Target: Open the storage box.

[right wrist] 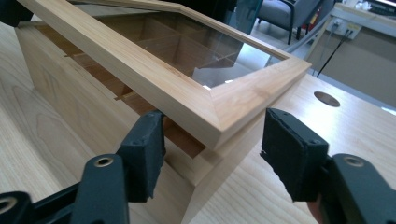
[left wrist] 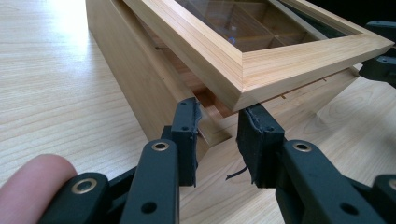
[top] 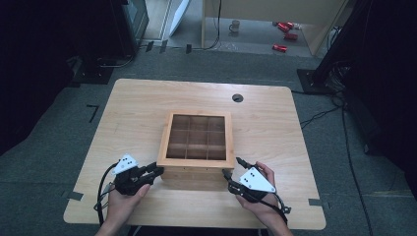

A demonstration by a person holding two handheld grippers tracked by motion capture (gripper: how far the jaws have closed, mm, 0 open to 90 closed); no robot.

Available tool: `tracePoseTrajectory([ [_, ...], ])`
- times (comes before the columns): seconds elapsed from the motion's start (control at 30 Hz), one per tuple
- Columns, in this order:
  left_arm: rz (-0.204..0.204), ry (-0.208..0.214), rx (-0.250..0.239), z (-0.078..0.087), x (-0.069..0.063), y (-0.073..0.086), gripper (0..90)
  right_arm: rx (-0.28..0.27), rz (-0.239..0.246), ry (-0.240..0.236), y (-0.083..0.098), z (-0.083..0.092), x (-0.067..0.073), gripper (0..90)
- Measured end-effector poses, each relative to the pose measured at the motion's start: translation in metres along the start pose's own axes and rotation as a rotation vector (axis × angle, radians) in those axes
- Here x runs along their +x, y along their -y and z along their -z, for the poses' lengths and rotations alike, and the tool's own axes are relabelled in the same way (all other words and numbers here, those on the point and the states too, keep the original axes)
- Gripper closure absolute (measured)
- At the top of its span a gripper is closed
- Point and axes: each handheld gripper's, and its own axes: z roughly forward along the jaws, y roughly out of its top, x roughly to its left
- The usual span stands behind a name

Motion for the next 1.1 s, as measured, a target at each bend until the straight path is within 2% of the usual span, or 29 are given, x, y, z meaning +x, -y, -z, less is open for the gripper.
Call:
tracePoseTrajectory([
  [0.17, 0.011, 0.012, 0.001, 0.000, 0.001, 0.000, 67.6, -0.018, 0.047, 0.012, 0.000, -0.002, 0.003, 39.3],
  [0.3, 0.011, 0.010, 0.002, -0.001, 0.002, 0.001, 58.1, -0.026, 0.069, 0.021, 0.001, -0.002, 0.004, 39.5],
  [0.33, 0.002, -0.010, 0.001, 0.000, 0.004, 0.002, 53.4, -0.026, 0.072, 0.020, 0.000, -0.002, 0.004, 39.5],
  [0.37, 0.002, -0.010, 0.001, 0.000, 0.004, 0.002, 50.0, -0.026, 0.072, 0.020, 0.000, -0.002, 0.004, 39.5],
  [0.43, -0.029, -0.044, -0.006, 0.006, 0.010, 0.005, 44.4, -0.032, 0.076, 0.017, -0.002, -0.002, 0.003, 40.1],
  [0.53, -0.030, -0.067, -0.002, 0.013, 0.020, 0.007, 38.0, -0.050, 0.074, 0.008, -0.005, 0.000, 0.001, 41.7],
  [0.63, 0.002, -0.114, 0.002, 0.020, 0.035, 0.010, 36.8, -0.062, 0.075, -0.003, -0.011, 0.001, -0.003, 42.2],
  [0.7, 0.013, -0.122, 0.003, 0.022, 0.039, 0.010, 36.9, -0.067, 0.073, -0.006, -0.012, 0.002, -0.004, 42.5],
  [0.73, 0.034, -0.140, 0.007, 0.023, 0.047, 0.012, 36.9, -0.070, 0.077, -0.010, -0.016, 0.002, -0.006, 42.9],
  [0.77, 0.034, -0.140, 0.007, 0.023, 0.047, 0.012, 36.8, -0.073, 0.078, -0.014, -0.018, 0.002, -0.007, 43.3],
  [0.8, 0.048, -0.172, 0.015, 0.023, 0.054, 0.013, 36.4, -0.077, 0.079, -0.019, -0.020, 0.003, -0.008, 44.0],
  [0.93, 0.062, -0.208, 0.036, 0.018, 0.060, 0.018, 34.6, -0.087, 0.075, -0.032, -0.026, 0.004, -0.014, 45.6],
  [1.1, 0.049, -0.236, 0.067, 0.012, 0.062, 0.022, 33.1, -0.100, 0.062, -0.053, -0.033, 0.004, -0.021, 47.5],
])
